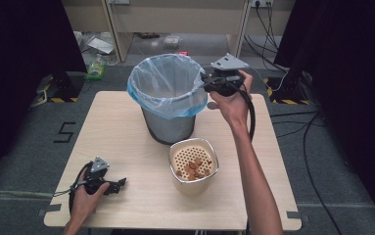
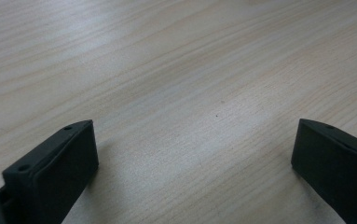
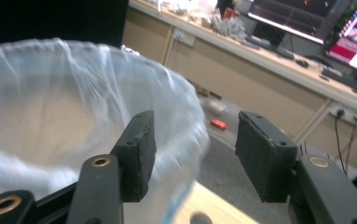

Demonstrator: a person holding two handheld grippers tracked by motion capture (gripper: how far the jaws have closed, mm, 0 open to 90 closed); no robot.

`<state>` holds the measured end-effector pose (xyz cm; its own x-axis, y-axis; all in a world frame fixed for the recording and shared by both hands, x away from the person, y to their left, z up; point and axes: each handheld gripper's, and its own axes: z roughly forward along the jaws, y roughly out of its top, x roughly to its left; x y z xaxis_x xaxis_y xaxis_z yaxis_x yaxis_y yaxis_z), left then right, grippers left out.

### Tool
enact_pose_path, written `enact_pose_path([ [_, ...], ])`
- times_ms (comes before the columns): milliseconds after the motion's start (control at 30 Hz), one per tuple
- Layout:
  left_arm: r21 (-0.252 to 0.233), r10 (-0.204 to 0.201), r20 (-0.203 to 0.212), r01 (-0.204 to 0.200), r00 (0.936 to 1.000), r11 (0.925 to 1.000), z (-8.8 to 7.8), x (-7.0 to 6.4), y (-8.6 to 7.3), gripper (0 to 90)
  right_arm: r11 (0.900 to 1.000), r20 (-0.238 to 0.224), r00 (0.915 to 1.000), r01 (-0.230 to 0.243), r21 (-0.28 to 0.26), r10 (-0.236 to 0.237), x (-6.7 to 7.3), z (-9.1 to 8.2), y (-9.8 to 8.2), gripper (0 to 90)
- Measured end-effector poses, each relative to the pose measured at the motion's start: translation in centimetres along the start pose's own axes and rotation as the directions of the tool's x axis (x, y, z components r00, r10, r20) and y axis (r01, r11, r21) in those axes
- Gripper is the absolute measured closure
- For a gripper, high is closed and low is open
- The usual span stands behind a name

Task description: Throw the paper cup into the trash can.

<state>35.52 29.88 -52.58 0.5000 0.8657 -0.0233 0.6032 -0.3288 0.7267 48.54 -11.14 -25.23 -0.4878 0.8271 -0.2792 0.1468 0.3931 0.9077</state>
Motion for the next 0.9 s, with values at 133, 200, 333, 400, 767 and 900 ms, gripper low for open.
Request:
enact_pose_path([
  [133,-0.002,0.000,-0.001,0.000,1.0000,1.0000,0.0,0.0,0.0,0.0,0.999,-0.003,0.9993,-0.038,0.027,0.038,-1.2,-1.3,-2.0,43.1],
  [200,0.001,0.000,-0.001,0.000,1.0000,1.0000,0.0,0.0,0.0,0.0,0.998,0.000,0.9987,-0.050,0.045,0.050,-1.7,-1.9,-3.0,41.5],
  [333,0.001,0.000,0.000,0.000,1.0000,1.0000,0.0,0.0,0.0,0.0,0.995,0.008,0.9977,-0.068,0.067,0.068,-2.4,-2.8,-5.0,39.5],
  [400,0.001,0.000,-0.001,0.000,1.0000,1.0000,0.0,0.0,0.0,0.0,0.993,0.011,0.9964,-0.084,0.077,0.084,-2.6,-3.2,-5.9,39.1],
  [767,0.001,0.001,0.000,-0.001,1.0000,1.0000,0.0,0.0,0.0,0.0,0.988,0.002,0.9944,-0.105,0.112,0.105,-2.0,-5.4,-10.7,35.3],
  [900,0.002,0.001,-0.001,-0.001,1.0000,1.0000,0.0,0.0,0.0,0.0,0.986,0.006,0.9931,-0.117,0.119,0.117,-1.9,-6.3,-12.6,33.9],
])
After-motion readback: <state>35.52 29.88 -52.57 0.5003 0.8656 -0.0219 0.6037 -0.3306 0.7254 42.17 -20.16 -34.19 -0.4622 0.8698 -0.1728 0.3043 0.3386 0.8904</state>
